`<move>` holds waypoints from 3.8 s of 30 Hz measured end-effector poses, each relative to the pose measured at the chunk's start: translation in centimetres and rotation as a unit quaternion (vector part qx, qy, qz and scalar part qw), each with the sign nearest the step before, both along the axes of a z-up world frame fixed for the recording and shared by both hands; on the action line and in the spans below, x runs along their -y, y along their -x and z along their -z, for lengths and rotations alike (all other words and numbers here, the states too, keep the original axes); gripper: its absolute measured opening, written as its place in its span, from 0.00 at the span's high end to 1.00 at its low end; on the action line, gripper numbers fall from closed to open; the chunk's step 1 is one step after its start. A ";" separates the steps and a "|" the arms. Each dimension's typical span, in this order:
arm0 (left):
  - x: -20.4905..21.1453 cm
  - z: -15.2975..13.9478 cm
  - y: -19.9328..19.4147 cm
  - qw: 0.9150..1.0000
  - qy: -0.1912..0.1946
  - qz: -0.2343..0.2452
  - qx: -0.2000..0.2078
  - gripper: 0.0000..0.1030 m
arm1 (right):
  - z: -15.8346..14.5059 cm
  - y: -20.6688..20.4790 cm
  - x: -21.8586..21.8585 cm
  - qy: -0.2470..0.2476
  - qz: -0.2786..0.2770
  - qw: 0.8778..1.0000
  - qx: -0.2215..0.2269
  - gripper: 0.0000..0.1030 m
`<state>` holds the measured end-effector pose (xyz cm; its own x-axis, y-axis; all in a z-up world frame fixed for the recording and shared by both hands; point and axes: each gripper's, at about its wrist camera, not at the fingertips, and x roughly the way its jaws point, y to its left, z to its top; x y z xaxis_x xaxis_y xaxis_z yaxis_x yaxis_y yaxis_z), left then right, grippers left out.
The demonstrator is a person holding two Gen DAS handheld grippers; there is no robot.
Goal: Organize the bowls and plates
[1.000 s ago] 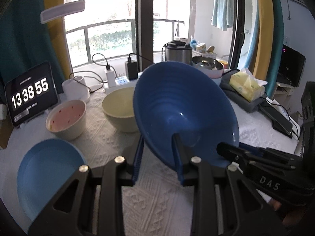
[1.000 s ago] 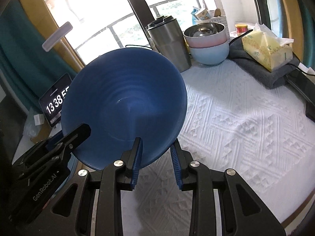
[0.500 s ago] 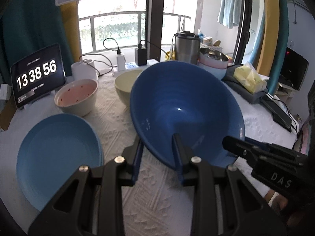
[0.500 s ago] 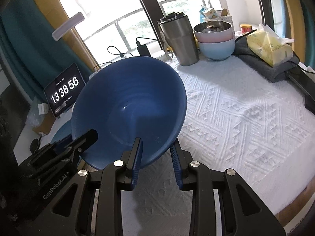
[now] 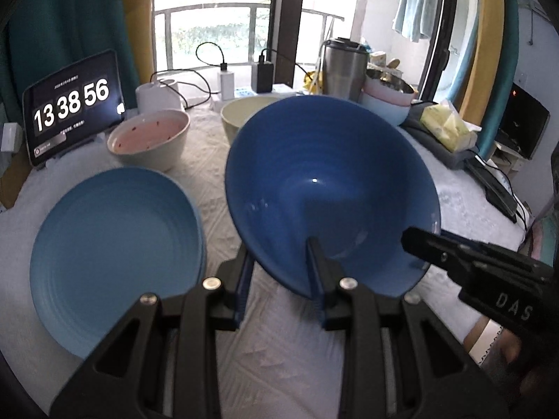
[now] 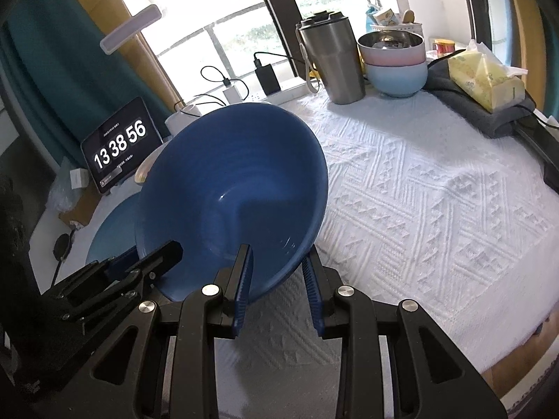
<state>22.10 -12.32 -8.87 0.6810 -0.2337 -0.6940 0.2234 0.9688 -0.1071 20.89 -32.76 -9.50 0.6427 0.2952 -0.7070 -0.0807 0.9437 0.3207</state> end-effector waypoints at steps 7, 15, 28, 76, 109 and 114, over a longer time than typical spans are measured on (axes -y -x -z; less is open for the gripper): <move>-0.5 0.0 0.6 1.000 0.005 0.007 -0.006 0.69 | -0.2 0.3 -0.6 0.000 0.003 1.000 -0.012 0.69; -1.1 0.1 1.2 1.000 0.012 0.010 -0.014 0.69 | -0.4 0.8 -0.7 -0.001 0.010 1.000 -0.020 0.69; -1.6 -0.4 1.4 1.000 0.013 0.011 -0.010 0.69 | -1.5 1.2 -0.5 0.006 0.026 1.000 -0.006 0.67; -3.5 -5.3 -5.0 0.999 0.000 -0.023 0.036 0.67 | -4.7 -5.8 1.1 0.008 0.023 0.999 0.030 0.66; -3.3 -2.7 -14.0 0.999 -0.022 -0.025 -0.002 0.67 | -3.7 -14.8 0.7 0.025 -0.005 0.999 0.026 0.65; -3.1 -2.2 -15.4 0.999 -0.026 -0.023 -0.008 0.67 | -3.4 -16.8 0.8 0.025 -0.011 0.999 0.024 0.65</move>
